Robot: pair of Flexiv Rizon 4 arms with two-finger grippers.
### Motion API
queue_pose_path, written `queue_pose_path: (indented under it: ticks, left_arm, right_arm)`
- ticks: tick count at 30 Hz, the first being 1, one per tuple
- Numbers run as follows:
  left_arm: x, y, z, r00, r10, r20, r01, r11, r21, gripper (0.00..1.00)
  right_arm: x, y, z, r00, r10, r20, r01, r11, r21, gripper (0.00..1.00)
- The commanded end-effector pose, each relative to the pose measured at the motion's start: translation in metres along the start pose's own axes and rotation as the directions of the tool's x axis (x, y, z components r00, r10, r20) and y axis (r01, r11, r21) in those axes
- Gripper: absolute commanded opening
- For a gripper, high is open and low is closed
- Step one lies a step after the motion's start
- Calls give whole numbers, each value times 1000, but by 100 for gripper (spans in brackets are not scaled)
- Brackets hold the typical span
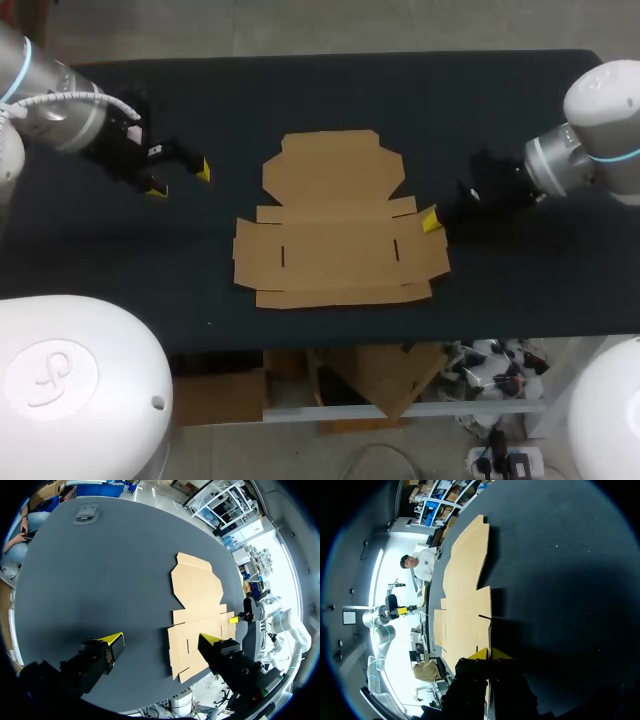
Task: Assemble the packaging by folding the flat box into shape, placing the metal phone stand inside, and closing the box properly
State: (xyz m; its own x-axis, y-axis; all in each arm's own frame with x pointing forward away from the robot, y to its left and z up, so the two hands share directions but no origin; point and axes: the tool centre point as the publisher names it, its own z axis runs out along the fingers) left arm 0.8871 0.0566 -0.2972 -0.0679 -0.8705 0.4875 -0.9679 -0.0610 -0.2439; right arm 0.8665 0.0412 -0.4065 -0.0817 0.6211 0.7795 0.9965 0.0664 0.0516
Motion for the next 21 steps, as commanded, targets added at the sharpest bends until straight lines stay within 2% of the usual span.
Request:
queue_pose_path:
  ticks: [1, 7, 8, 9, 10, 17, 21]
  left_arm:
    - [1, 2, -1, 1000, 0, 3, 0, 1000, 2, 100]
    - [2, 2, -1, 1000, 0, 3, 0, 1000, 4, 100]
    - [2, 2, -1, 1000, 0, 4, 0, 1000, 3, 100]
    - [2, 2, -1, 1000, 0, 4, -1, 1000, 3, 100]
    - [2, 2, -1, 1000, 1, 5, -1, 1000, 2, 100]
    - [5, 0, -5, 1000, 9, 5, -9, 1000, 7, 100]
    - [6, -2, -10, 1000, 15, 12, -15, 1000, 15, 100]
  right_arm:
    - [-1, 1, 0, 1000, -2, -5, 2, 1000, 4, 0]
    - [-1, 2, 1, 1000, -8, -14, 8, 1000, 18, 2]
    - [-1, 3, 1, 1000, -8, -15, 8, 1000, 19, 30]
    - [-1, 3, 1, 1000, -9, -16, 9, 1000, 20, 50]
    - [0, 4, 0, 1000, -10, -18, 10, 1000, 20, 100]
    - [7, 1, -19, 1000, -16, 5, 16, 1000, -18, 100]
    - [11, 0, -35, 999, -13, 45, 14, 999, -36, 100]
